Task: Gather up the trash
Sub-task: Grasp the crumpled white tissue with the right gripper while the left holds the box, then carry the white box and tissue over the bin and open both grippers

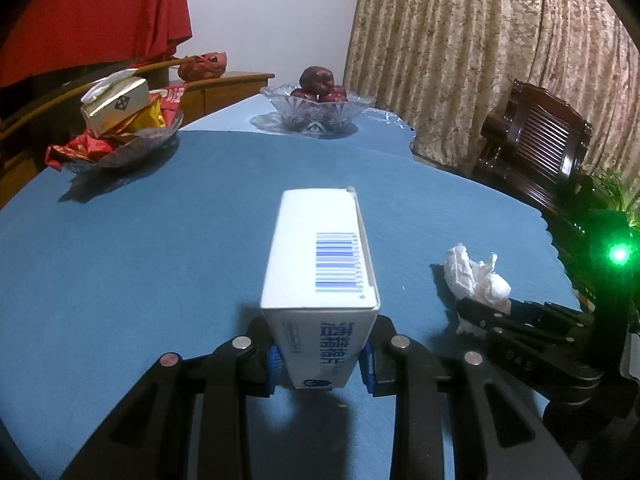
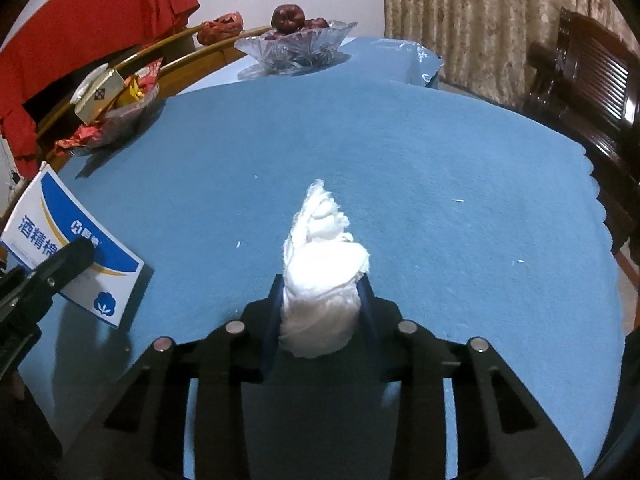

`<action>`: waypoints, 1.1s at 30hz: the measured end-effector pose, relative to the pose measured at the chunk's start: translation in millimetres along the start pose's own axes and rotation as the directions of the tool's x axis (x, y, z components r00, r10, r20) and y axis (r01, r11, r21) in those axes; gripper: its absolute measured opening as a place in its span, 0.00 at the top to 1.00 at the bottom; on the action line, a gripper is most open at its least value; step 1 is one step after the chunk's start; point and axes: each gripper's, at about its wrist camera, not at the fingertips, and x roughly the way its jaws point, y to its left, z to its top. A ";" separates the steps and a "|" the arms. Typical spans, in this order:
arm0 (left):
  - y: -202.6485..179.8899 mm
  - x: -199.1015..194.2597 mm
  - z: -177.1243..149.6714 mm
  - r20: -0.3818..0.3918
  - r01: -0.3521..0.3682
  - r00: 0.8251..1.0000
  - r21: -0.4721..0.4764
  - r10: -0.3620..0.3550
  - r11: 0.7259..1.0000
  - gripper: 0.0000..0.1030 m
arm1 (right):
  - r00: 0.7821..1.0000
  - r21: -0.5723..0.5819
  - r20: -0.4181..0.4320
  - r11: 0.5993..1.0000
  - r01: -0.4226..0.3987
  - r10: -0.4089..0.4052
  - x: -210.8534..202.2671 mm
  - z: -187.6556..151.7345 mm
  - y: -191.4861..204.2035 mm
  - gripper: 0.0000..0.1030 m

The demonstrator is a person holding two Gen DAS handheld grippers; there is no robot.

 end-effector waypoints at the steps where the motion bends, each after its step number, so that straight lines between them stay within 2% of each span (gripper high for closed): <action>1: -1.1 -2.1 0.0 0.001 0.003 1.000 0.000 -0.003 1.000 0.71 | 1.000 0.001 0.004 1.000 -0.004 0.004 -3.5 -0.6 0.1 0.68; 8: -13.6 -15.9 0.8 0.006 0.023 1.000 0.016 -0.023 1.000 0.71 | 0.999 0.015 0.035 1.000 -0.023 0.023 -33.7 -5.6 -1.1 0.68; 33: -86.3 -80.7 9.0 0.048 0.114 0.992 0.111 -0.120 0.987 0.71 | 0.982 0.005 0.188 1.000 0.003 -0.004 -159.2 -15.4 -24.7 0.68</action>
